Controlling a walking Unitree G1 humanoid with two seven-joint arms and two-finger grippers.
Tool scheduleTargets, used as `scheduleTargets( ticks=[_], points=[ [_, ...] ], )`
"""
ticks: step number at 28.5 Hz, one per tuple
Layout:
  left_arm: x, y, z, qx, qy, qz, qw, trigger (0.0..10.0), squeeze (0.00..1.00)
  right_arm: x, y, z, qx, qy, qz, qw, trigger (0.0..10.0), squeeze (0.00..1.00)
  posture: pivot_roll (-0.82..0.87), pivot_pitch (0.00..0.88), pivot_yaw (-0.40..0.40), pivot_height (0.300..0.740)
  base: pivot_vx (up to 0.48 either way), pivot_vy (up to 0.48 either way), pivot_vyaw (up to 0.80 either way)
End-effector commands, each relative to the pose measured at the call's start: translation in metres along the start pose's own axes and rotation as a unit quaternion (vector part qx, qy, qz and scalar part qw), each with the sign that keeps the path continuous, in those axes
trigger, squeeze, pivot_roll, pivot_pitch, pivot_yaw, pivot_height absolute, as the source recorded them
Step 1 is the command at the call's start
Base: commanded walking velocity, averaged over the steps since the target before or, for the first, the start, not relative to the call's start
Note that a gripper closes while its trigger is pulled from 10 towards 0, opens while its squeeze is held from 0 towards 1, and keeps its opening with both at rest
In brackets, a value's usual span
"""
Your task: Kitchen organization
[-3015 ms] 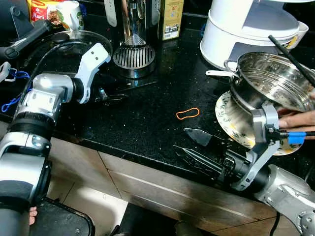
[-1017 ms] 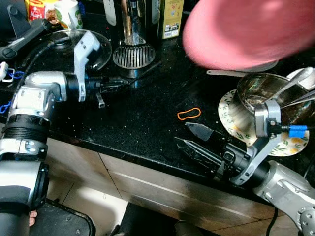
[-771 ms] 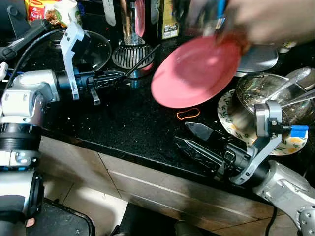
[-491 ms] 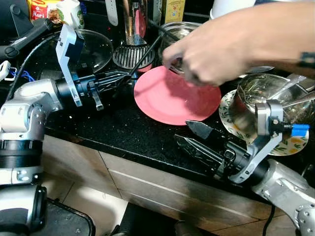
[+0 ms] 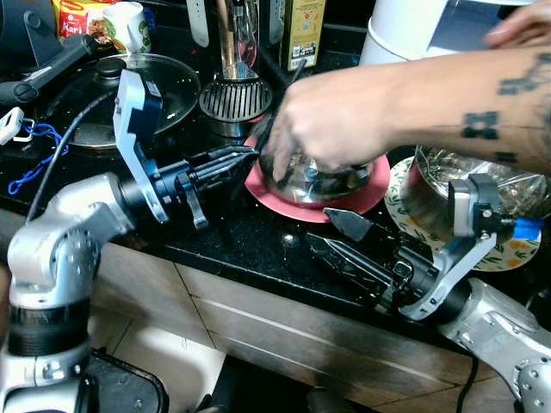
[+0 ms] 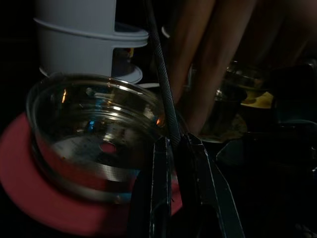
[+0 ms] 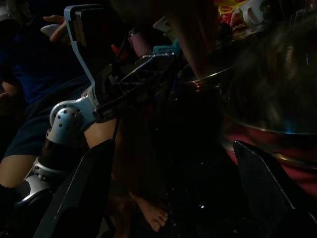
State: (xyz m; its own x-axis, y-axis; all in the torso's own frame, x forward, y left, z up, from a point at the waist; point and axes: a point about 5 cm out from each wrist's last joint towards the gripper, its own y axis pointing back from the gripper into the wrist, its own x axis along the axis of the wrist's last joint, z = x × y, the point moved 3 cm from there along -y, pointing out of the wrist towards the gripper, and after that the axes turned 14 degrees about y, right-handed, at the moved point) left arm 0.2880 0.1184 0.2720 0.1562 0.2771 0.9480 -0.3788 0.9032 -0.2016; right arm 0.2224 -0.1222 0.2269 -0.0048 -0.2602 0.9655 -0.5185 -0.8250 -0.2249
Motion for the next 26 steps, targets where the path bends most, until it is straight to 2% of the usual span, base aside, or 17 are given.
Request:
scheduleTargets(
  ticks=[1,6,10,13,16,17,19,23,26],
  points=[
    [-0.003,0.002,0.001,0.016,0.006,-0.003,1.000,0.0,0.00,-0.002,0.001,0.001,-0.002,0.000,-0.001,1.000,10.0,0.00,-0.06,0.133,0.026,0.740,0.000,0.000,0.00],
    [-0.001,0.014,-0.013,0.086,0.007,0.015,0.996,0.0,0.00,-0.003,0.000,0.002,-0.001,0.001,-0.002,1.000,10.0,0.00,-0.06,0.129,0.028,0.740,0.000,0.000,0.00],
    [0.014,0.023,-0.024,0.141,-0.008,0.054,0.988,0.0,0.00,-0.002,0.000,0.003,-0.001,0.004,0.000,1.000,10.0,0.00,-0.05,0.126,0.030,0.740,0.000,0.000,0.00],
    [0.019,0.021,-0.010,0.105,-0.006,0.068,0.992,0.0,0.00,0.001,0.001,0.006,-0.007,0.005,0.008,1.000,10.0,0.00,-0.05,0.125,0.031,0.740,0.000,0.000,0.00],
    [0.014,0.018,0.013,0.041,0.002,0.064,0.997,0.0,0.00,0.002,0.001,0.007,-0.006,0.007,0.011,1.000,10.0,0.00,-0.05,0.125,0.034,0.740,0.000,0.000,0.00],
    [0.014,0.018,0.013,0.041,0.002,0.064,0.997,0.0,0.00,0.002,0.001,0.007,-0.006,0.007,0.011,1.000,10.0,0.00,-0.05,0.125,0.034,0.740,0.000,0.000,0.00],
    [0.004,0.019,0.034,-0.016,0.019,0.054,0.998,0.0,0.00,0.004,0.002,0.007,0.003,0.008,0.014,1.000,10.0,0.00,-0.05,0.124,0.035,0.740,0.000,0.000,0.00],
    [-0.007,0.020,0.046,-0.038,0.034,0.040,0.998,0.0,0.00,0.003,0.004,0.005,0.017,0.008,0.012,1.000,10.0,0.00,-0.05,0.123,0.035,0.740,0.000,0.000,0.00],
    [-0.011,0.017,0.050,-0.042,0.047,0.047,0.997,0.0,0.00,0.003,0.005,0.002,0.032,0.008,0.009,0.999,10.0,0.00,-0.05,0.124,0.035,0.740,0.000,0.000,0.00]
  ],
)
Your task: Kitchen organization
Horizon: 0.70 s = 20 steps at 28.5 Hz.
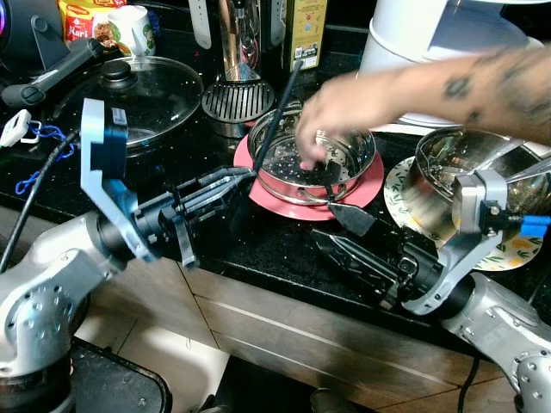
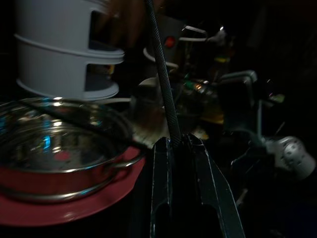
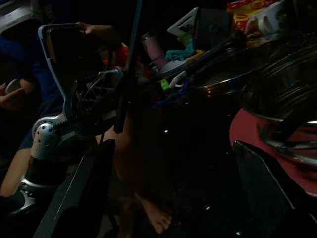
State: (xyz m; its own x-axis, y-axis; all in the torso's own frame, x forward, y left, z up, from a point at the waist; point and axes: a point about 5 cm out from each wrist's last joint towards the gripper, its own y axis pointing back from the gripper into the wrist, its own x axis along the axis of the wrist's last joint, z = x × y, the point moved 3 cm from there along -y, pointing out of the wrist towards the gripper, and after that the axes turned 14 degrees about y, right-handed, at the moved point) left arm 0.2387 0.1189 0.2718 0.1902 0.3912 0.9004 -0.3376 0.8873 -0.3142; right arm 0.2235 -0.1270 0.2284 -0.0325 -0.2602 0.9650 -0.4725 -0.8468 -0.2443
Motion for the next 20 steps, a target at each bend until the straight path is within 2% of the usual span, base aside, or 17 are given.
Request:
scheduleTargets(
  ticks=[1,4,7,8,9,11,19,20],
  points=[
    [-0.005,-0.003,0.006,-0.010,0.013,-0.001,1.000,0.0,0.00,0.000,0.003,-0.002,0.009,-0.003,0.001,1.000,10.0,0.00,-0.05,0.122,0.034,0.740,0.000,0.000,0.00],
    [-0.009,-0.008,0.006,-0.004,0.019,0.007,1.000,0.0,0.00,0.003,0.002,0.003,0.000,0.010,0.004,1.000,10.0,0.00,-0.05,0.118,0.033,0.740,0.000,0.000,0.00],
    [-0.007,-0.012,-0.001,0.022,0.014,0.022,0.999,0.0,0.00,0.012,-0.004,0.007,-0.004,0.020,0.021,1.000,10.0,0.00,-0.05,0.112,0.030,0.740,0.000,0.000,0.00],
    [-0.006,-0.013,-0.008,0.046,0.009,0.030,0.998,0.0,0.00,0.016,-0.007,0.008,-0.006,0.027,0.026,0.999,10.0,0.00,-0.04,0.112,0.028,0.740,0.000,0.000,0.00],
    [-0.006,-0.013,-0.008,0.046,0.009,0.030,0.998,0.0,0.00,0.016,-0.007,0.008,-0.006,0.027,0.026,0.999,10.0,0.00,-0.04,0.112,0.028,0.740,0.000,0.000,0.00],
    [-0.003,-0.013,-0.021,0.092,0.002,0.043,0.995,0.0,0.00,0.023,-0.015,0.014,-0.020,0.047,0.031,0.998,10.0,0.00,-0.04,0.107,0.025,0.740,0.000,0.000,0.00],
    [0.003,-0.011,-0.026,0.117,-0.007,0.063,0.991,0.0,0.00,0.036,-0.030,0.022,-0.034,0.068,0.052,0.996,10.0,0.00,-0.03,0.099,0.017,0.740,0.000,0.000,0.00],
    [0.004,-0.011,-0.026,0.120,-0.008,0.065,0.991,0.0,0.00,0.036,-0.034,0.026,-0.047,0.085,0.044,0.994,10.0,0.00,-0.03,0.099,0.017,0.740,0.000,0.000,0.00]
  ],
)
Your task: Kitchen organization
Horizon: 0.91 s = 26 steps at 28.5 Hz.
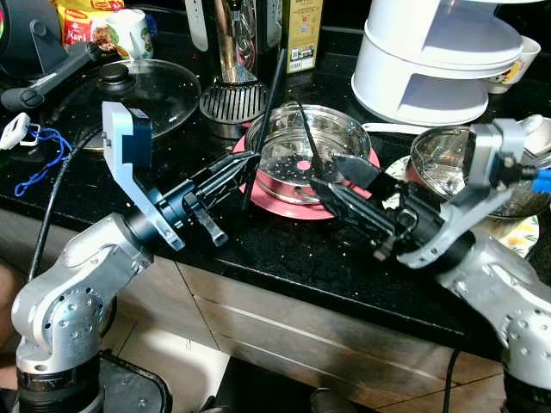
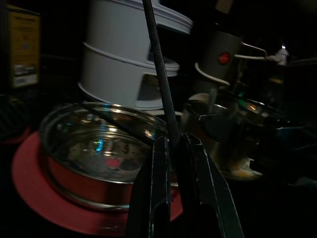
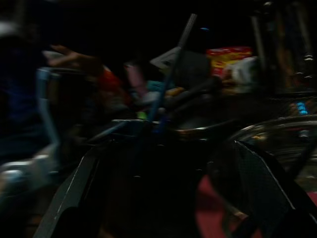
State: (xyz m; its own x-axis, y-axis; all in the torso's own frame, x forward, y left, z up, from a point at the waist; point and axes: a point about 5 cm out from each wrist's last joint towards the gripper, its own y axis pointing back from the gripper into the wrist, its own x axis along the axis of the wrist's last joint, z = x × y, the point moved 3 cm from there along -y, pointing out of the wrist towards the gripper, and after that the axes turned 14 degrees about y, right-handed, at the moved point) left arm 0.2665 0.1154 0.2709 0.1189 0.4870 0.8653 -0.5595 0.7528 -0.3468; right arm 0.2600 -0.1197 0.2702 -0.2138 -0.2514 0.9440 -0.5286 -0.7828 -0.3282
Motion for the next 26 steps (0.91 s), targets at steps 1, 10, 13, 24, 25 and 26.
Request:
scheduleTargets(
  ticks=[1,10,13,24,25,26],
  points=[
    [0.003,0.001,-0.003,0.012,-0.002,0.013,1.000,0.0,0.00,-0.003,-0.012,0.010,-0.031,0.030,-0.013,0.999,10.0,0.00,-0.03,0.099,0.015,0.740,0.000,0.000,0.00],
    [0.010,0.003,-0.015,0.059,-0.010,0.043,0.997,0.0,0.00,0.004,-0.062,0.028,-0.098,0.133,-0.067,0.984,10.0,0.00,-0.02,0.104,0.009,0.740,0.000,0.000,0.00],
    [0.012,0.007,-0.019,0.075,-0.012,0.049,0.996,0.0,0.00,0.015,-0.079,0.022,-0.075,0.169,-0.076,0.980,10.0,0.00,-0.02,0.103,0.002,0.740,0.000,0.000,0.00],
    [0.014,0.011,-0.026,0.136,-0.043,0.070,0.987,0.0,0.00,0.012,-0.109,0.024,-0.082,0.234,-0.213,0.945,10.0,0.00,-0.01,0.099,-0.032,0.740,0.000,0.000,0.00],
    [0.013,0.010,-0.026,0.140,-0.046,0.069,0.987,0.0,0.00,0.010,-0.108,0.026,-0.086,0.227,-0.231,0.942,10.0,0.00,-0.01,0.099,-0.033,0.740,0.000,0.000,0.00],
    [0.012,0.009,-0.026,0.141,-0.040,0.073,0.986,0.0,0.00,0.008,-0.109,0.029,-0.094,0.222,-0.248,0.938,10.0,0.00,-0.01,0.098,-0.036,0.740,0.000,0.000,0.00]
  ],
)
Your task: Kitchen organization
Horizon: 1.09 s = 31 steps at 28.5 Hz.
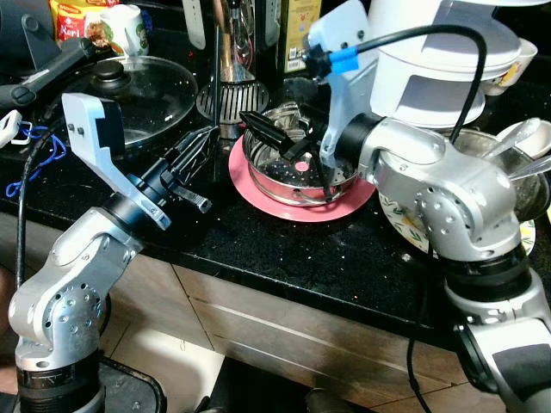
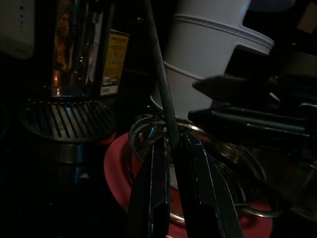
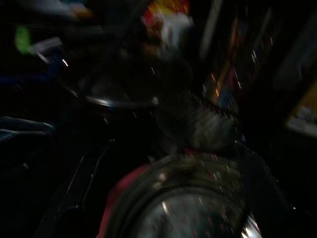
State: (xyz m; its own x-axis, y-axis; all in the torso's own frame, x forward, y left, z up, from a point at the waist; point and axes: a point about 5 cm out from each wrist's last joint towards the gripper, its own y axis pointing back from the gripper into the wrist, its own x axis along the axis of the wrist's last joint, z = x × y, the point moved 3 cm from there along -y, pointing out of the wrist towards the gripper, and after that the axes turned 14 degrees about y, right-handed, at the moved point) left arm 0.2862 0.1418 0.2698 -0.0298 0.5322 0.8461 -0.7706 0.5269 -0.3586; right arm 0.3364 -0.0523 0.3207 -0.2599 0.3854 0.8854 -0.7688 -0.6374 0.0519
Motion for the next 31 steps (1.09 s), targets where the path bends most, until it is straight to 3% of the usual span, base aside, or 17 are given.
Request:
scheduleTargets(
  ticks=[1,2,3,4,5,6,11,14,16,17,20,24,25,26,27,28,31],
  points=[
    [-0.002,0.001,0.003,0.003,0.001,0.006,1.000,0.0,0.00,-0.007,-0.002,0.000,0.001,-0.008,-0.032,0.999,10.0,0.00,-0.01,0.098,-0.036,0.740,0.000,0.000,0.00],
    [-0.004,0.000,0.004,0.004,0.000,0.006,1.000,0.8,0.00,-0.009,-0.003,0.003,-0.007,-0.019,-0.041,0.999,10.0,0.00,-0.01,0.099,-0.040,0.740,0.000,0.000,0.00],
    [-0.005,-0.001,0.004,0.005,-0.001,0.006,1.000,3.5,0.00,-0.011,-0.003,0.006,-0.012,-0.026,-0.049,0.998,10.0,0.00,-0.01,0.097,-0.041,0.740,0.000,0.000,0.00],
    [-0.006,-0.001,0.005,0.009,-0.006,0.005,1.000,5.4,0.00,-0.014,-0.003,0.011,-0.024,-0.041,-0.062,0.997,10.0,0.00,-0.02,0.098,-0.044,0.740,0.000,0.000,0.00],
    [-0.007,-0.002,0.005,0.012,-0.008,0.004,1.000,9.3,0.00,-0.017,-0.003,0.014,-0.033,-0.050,-0.073,0.996,10.0,0.00,-0.02,0.098,-0.044,0.740,0.000,0.000,0.00],
    [-0.008,-0.002,0.006,0.014,-0.015,0.002,1.000,10.0,0.00,-0.023,-0.001,0.018,-0.039,-0.059,-0.096,0.993,10.0,0.00,-0.02,0.098,-0.047,0.740,0.000,0.000,0.00],
    [-0.011,-0.002,0.006,0.027,-0.040,-0.003,0.999,10.0,0.00,-0.049,0.011,0.029,-0.060,-0.091,-0.168,0.980,10.0,0.00,-0.02,0.101,-0.057,0.740,0.000,0.000,0.00],
    [-0.012,-0.001,0.006,0.029,-0.048,-0.004,0.998,10.0,0.00,-0.053,0.014,0.030,-0.059,-0.101,-0.182,0.976,9.9,0.00,-0.03,0.102,-0.060,0.740,0.000,0.000,0.00],
    [-0.012,-0.002,0.008,0.029,-0.050,-0.001,0.998,10.0,0.00,-0.054,0.016,0.029,-0.056,-0.104,-0.190,0.975,7.2,0.00,-0.03,0.102,-0.063,0.740,0.000,0.000,0.00],
    [-0.012,-0.002,0.009,0.029,-0.052,-0.002,0.998,10.0,0.00,-0.054,0.017,0.028,-0.052,-0.107,-0.195,0.974,6.8,0.00,-0.03,0.102,-0.063,0.740,0.000,0.000,0.00],
    [-0.013,-0.003,0.010,0.027,-0.053,-0.002,0.998,10.0,0.00,-0.053,0.019,0.024,-0.038,-0.112,-0.202,0.972,8.1,0.00,-0.03,0.100,-0.069,0.740,0.000,0.000,0.00],
    [-0.014,-0.003,0.011,0.027,-0.053,-0.001,0.998,10.0,0.00,-0.052,0.019,0.022,-0.029,-0.116,-0.205,0.972,8.3,0.00,-0.03,0.097,-0.074,0.740,0.000,0.000,0.00],
    [-0.015,-0.003,0.011,0.027,-0.054,0.000,0.998,10.0,0.00,-0.053,0.019,0.020,-0.024,-0.118,-0.208,0.971,6.8,0.00,-0.03,0.096,-0.075,0.740,0.000,0.000,0.00],
    [-0.015,-0.003,0.011,0.027,-0.054,0.000,0.998,10.0,0.00,-0.053,0.019,0.020,-0.024,-0.118,-0.208,0.971,6.8,0.00,-0.03,0.096,-0.075,0.740,0.000,0.000,0.00],
    [-0.015,-0.004,0.012,0.027,-0.054,0.001,0.998,10.0,0.00,-0.054,0.019,0.018,-0.020,-0.119,-0.211,0.970,2.4,0.00,-0.03,0.089,-0.077,0.740,0.000,0.000,0.00],
    [-0.015,-0.004,0.012,0.026,-0.055,0.002,0.998,10.0,0.00,-0.056,0.020,0.015,-0.015,-0.118,-0.216,0.969,0.0,0.00,-0.03,0.088,-0.079,0.740,0.000,0.000,0.00],
    [-0.014,-0.004,0.013,0.026,-0.056,0.003,0.998,10.0,0.00,-0.057,0.020,0.013,-0.010,-0.118,-0.221,0.968,0.0,0.00,-0.03,0.084,-0.080,0.740,0.000,0.000,0.00]
  ],
)
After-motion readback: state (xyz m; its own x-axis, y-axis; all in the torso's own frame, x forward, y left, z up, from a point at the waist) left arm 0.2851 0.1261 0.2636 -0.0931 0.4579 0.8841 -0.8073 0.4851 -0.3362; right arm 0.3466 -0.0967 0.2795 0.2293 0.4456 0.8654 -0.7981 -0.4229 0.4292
